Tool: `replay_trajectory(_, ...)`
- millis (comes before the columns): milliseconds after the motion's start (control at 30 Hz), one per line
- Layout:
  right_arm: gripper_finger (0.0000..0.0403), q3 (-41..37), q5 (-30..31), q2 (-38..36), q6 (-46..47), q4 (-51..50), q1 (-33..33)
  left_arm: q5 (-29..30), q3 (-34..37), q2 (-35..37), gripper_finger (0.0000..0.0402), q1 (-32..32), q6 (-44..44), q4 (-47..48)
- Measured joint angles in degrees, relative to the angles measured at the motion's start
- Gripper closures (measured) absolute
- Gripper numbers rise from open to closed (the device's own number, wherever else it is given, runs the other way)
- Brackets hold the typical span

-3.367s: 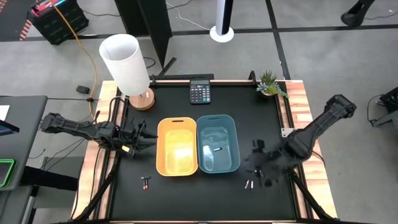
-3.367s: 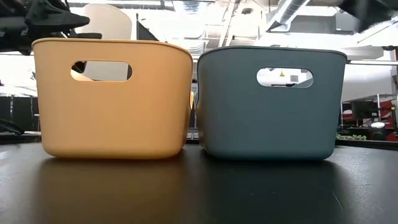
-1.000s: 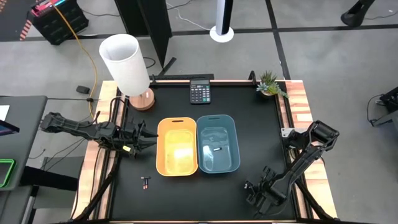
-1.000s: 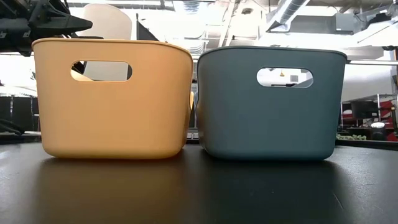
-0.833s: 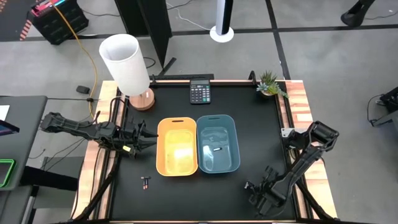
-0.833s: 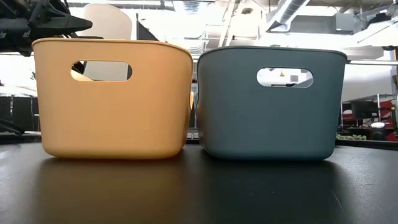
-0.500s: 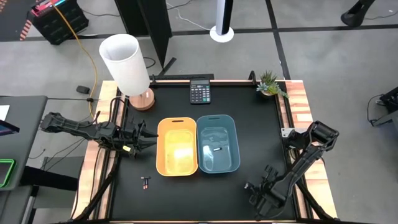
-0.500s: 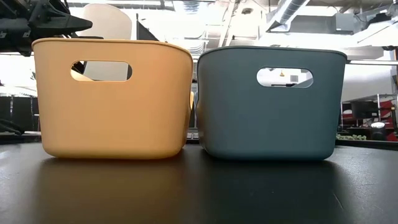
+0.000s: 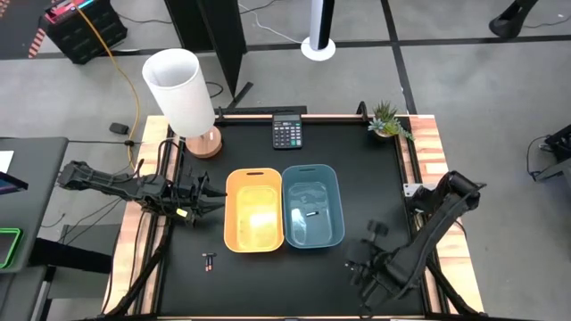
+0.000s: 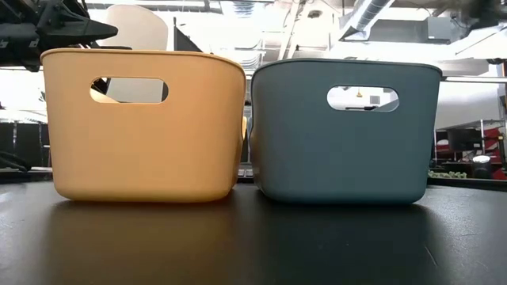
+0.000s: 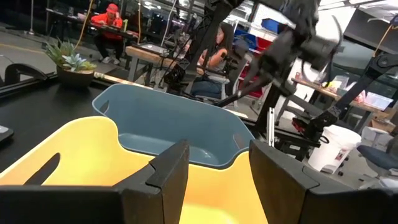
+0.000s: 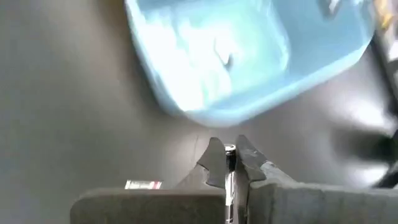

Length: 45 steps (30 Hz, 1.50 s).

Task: Sort batteries
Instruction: Put the right silver battery into the blue bin, then put the silver battery into the blue bin

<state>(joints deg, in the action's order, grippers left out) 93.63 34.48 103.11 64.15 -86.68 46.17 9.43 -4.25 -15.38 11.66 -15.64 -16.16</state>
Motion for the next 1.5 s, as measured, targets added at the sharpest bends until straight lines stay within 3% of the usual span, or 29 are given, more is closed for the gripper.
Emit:
replay_trajectory(200, 0.0394, 6.4, 10.1, -0.1, -21.1, 3.5, -9.1, 0.7, 0.0, 0.0, 0.0237, 0.0, 0.1, 0.0)
replay_trajectory(300, 0.039, 6.4, 9.8, -0.1, -33.9, 11.7, -14.3, 1.7, 0.0, 0.0, 0.0237, 0.0, -0.1, 0.0)
replay_trajectory(400, 0.0369, 5.5, 4.9, -0.1, -44.9, 21.7, -18.3, 2.0, 0.0, 0.0, 0.0237, 0.0, 0.0, 0.0)
replay_trajectory(500, 0.0326, 5.5, -2.3, 0.0, -49.3, 26.9, -22.1, 2.0, 0.0, 0.0, 0.0237, 0.0, 0.0, -0.1)
replay_trajectory(767, 0.0158, 5.5, -3.2, 0.0, -48.7, 23.5, -26.7, 2.0, 0.0, 0.0, 0.0237, 0.0, 0.4, -0.1)
replay_trajectory(867, 0.0128, 5.5, -3.2, 0.0, -46.1, 20.5, -25.4, 2.0, 0.0, 0.0, 0.0237, 0.0, 0.5, -0.1)
replay_trajectory(1100, 0.0122, 0.7, 1.2, -4.9, -29.1, 15.2, -15.5, 2.0, 0.0, 0.0, 0.0237, 0.0, 2.5, 0.0)
replay_trajectory(1300, 0.0122, -10.2, 4.4, -10.9, -2.2, 15.5, -5.0, 2.0, 0.0, 0.0, 0.0237, 0.0, 3.2, -0.4)
replay_trajectory(1500, 0.0121, -17.5, 4.2, -9.6, 24.5, 15.5, 4.7, 2.0, 0.0, 0.0, 0.0237, 0.0, 3.1, -1.2)
